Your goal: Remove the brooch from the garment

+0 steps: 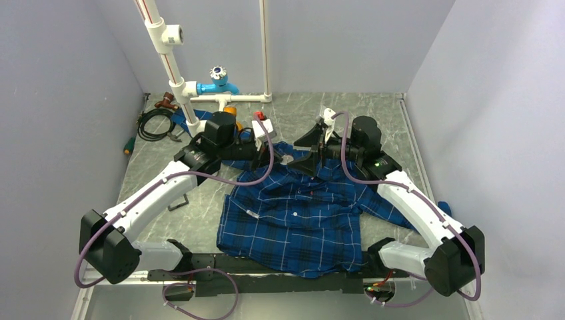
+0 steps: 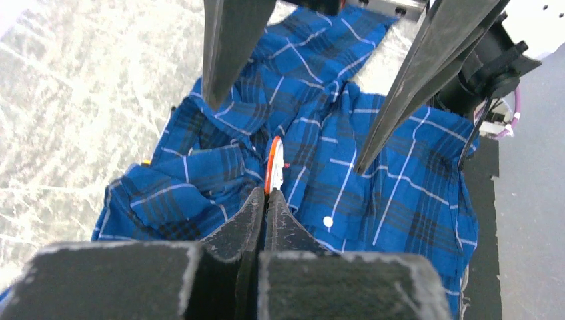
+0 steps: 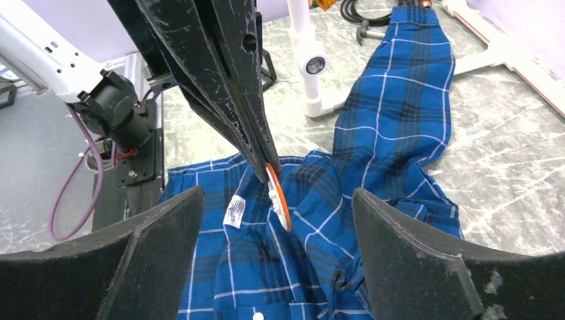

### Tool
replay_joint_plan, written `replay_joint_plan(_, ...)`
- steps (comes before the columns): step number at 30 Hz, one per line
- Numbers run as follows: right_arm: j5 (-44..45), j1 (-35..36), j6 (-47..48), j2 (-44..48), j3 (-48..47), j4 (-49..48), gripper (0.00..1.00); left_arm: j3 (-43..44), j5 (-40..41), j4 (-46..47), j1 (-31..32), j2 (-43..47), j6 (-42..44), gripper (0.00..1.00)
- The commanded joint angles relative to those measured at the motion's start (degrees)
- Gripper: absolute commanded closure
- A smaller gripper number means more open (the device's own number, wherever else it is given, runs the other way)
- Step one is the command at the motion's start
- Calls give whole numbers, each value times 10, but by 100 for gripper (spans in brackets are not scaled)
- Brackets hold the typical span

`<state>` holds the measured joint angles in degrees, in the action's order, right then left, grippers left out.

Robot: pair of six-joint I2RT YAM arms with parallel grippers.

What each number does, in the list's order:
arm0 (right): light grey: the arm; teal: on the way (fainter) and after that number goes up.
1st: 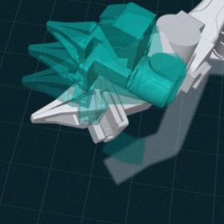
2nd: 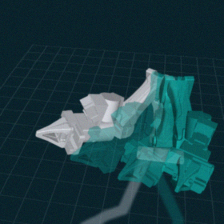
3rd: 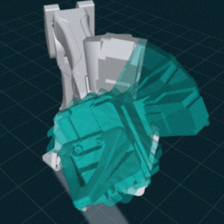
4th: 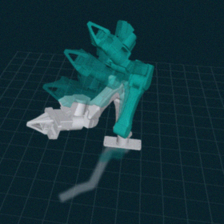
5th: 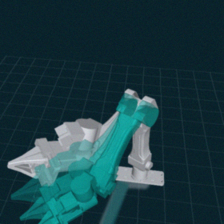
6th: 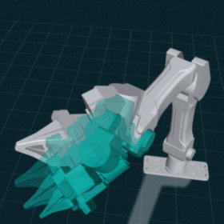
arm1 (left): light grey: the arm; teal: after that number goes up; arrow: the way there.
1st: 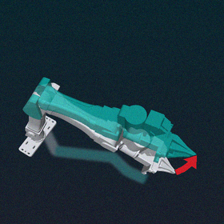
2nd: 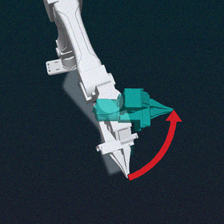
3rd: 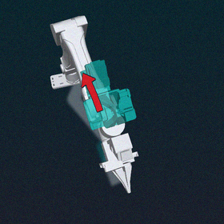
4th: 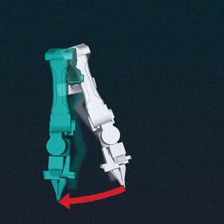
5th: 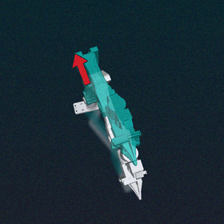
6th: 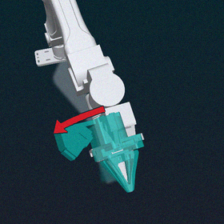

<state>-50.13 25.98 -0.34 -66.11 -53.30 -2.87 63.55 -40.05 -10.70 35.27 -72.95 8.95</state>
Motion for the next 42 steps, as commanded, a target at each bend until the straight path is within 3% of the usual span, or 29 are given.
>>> replay_joint_plan(1, -9, -1, 26, 20, -10, 12, 15, 18, 3, -74, -5, 19, 57, 100)
replay_joint_plan(9, 5, -1, 10, 21, 0, 18, 11, -1, 45, -221, -5, 67, 181, 100)
replay_joint_plan(17, 15, -1, 17, 10, -4, 27, 10, -39, 136, -378, -10, 120, 299, 100)
replay_joint_plan(25, 8, -1, 27, -5, -9, 43, 10, -91, 227, -470, -62, 131, 342, 100)
replay_joint_plan(29, 11, -2, 36, -10, -15, 51, 9, -129, 291, -460, -128, 134, 373, 100)
replay_joint_plan(34, 21, -2, 44, -9, -14, 53, 9, -211, 396, -371, -210, 159, 414, 100)
replay_joint_plan(42, 34, -2, 54, -7, -11, 61, 8, -327, 525, -197, -268, 222, 473, 100)
